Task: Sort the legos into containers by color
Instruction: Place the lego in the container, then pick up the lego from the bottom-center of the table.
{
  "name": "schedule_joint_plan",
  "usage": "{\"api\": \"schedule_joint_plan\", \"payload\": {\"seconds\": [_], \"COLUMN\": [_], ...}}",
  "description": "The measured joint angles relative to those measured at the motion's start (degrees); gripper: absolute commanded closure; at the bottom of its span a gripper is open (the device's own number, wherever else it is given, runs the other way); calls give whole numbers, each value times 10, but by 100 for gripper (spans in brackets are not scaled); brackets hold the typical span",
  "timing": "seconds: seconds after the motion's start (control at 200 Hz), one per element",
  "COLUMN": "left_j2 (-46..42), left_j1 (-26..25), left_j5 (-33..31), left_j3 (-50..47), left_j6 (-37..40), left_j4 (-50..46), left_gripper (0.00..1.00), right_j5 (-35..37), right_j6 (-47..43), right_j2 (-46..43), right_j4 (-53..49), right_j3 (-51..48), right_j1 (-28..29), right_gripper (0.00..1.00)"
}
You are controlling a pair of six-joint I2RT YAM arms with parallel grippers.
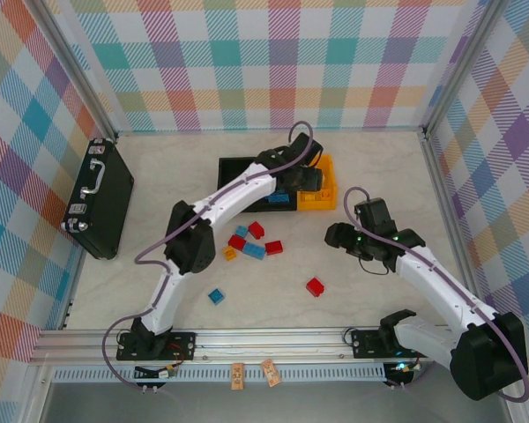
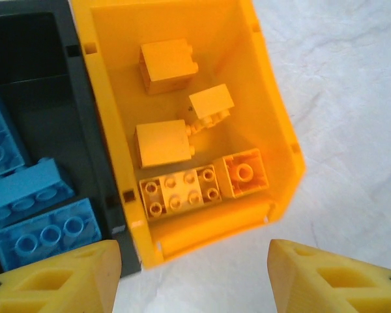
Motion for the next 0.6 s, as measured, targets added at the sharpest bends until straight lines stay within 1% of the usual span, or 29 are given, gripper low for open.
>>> {"api": "schedule_joint_plan", "payload": {"seconds": [0.155, 0.275, 0.6], "left_j2": [-101, -172, -355], "left_j1": [-1, -1, 1], "left_j5": [13, 24, 82], "left_j3": [-110, -210, -502], "left_j6": [-2, -2, -9], "left_j4": [37, 67, 121], "left_gripper": [39, 38, 38], "right_j5": [-15, -21, -16], "right_j6": [-2, -6, -17], "right_j2": [0, 0, 26], "right_j4": [-7, -16, -32], "right_j3": [0, 0, 0], "right_j1": [1, 14, 98], "right_gripper": [30, 30, 31]}}
